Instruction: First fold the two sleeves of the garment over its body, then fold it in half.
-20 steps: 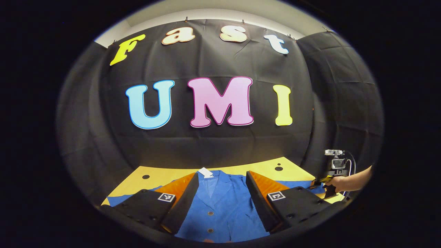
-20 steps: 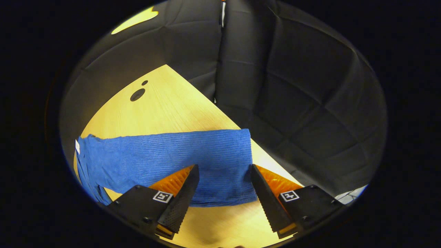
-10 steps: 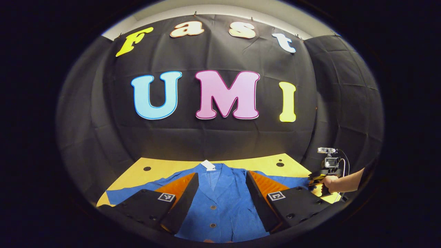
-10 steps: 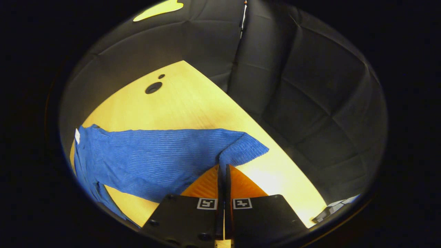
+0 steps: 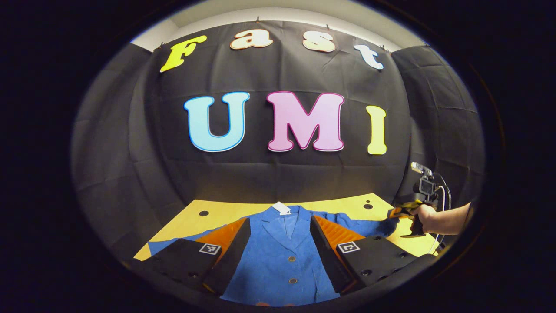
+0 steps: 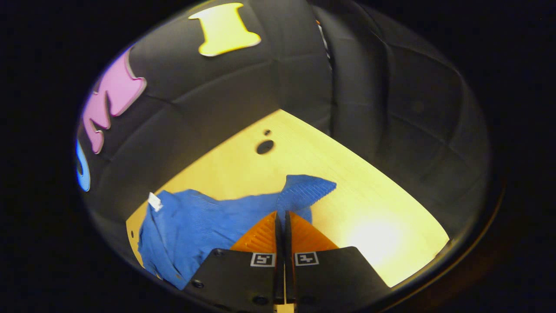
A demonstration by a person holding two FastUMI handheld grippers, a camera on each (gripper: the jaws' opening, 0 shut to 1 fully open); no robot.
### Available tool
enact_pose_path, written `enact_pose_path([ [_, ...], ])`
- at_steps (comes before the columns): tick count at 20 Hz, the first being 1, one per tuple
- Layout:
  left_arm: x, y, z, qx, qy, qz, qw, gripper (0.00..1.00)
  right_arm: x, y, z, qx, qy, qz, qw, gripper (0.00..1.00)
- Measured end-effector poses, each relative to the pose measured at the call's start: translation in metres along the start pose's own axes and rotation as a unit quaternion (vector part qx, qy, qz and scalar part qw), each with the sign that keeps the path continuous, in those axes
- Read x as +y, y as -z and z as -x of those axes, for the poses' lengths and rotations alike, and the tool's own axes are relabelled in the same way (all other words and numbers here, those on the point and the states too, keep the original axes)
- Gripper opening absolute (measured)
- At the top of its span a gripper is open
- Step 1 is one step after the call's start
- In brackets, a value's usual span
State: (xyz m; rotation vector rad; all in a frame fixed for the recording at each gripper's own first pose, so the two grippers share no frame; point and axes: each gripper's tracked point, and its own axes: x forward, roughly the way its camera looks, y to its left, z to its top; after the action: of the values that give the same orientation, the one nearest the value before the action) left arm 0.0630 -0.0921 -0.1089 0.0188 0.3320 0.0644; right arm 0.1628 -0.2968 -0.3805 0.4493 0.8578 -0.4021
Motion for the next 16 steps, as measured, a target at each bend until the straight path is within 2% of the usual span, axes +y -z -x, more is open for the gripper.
enact_pose_path([
  [4,0.045,0.012,0.022,0.004,-0.037,0.012,0.999,0.8,0.142,0.036,0.027,0.019,-0.101,0.043,0.994,0.02],
  [7,0.097,0.022,0.042,0.011,-0.084,0.017,0.996,0.8,0.232,0.086,0.038,0.046,-0.151,0.072,0.985,0.02],
  [10,0.157,0.036,0.066,0.021,-0.139,0.025,0.99,0.8,0.329,0.145,0.056,0.08,-0.196,0.123,0.97,0.02],
  [12,0.195,0.052,0.08,0.034,-0.176,0.052,0.982,0.8,0.393,0.178,0.051,0.086,-0.225,0.164,0.956,0.02],
  [14,0.231,0.07,0.087,0.044,-0.204,0.094,0.973,0.8,0.431,0.205,0.04,0.109,-0.223,0.193,0.949,0.02],
  [15,0.244,0.08,0.083,0.052,-0.211,0.108,0.97,0.8,0.441,0.232,0.035,0.132,-0.223,0.2,0.945,0.05],
  [16,0.26,0.092,0.077,0.058,-0.218,0.119,0.967,0.8,0.444,0.242,0.033,0.14,-0.216,0.209,0.943,0.07],
])
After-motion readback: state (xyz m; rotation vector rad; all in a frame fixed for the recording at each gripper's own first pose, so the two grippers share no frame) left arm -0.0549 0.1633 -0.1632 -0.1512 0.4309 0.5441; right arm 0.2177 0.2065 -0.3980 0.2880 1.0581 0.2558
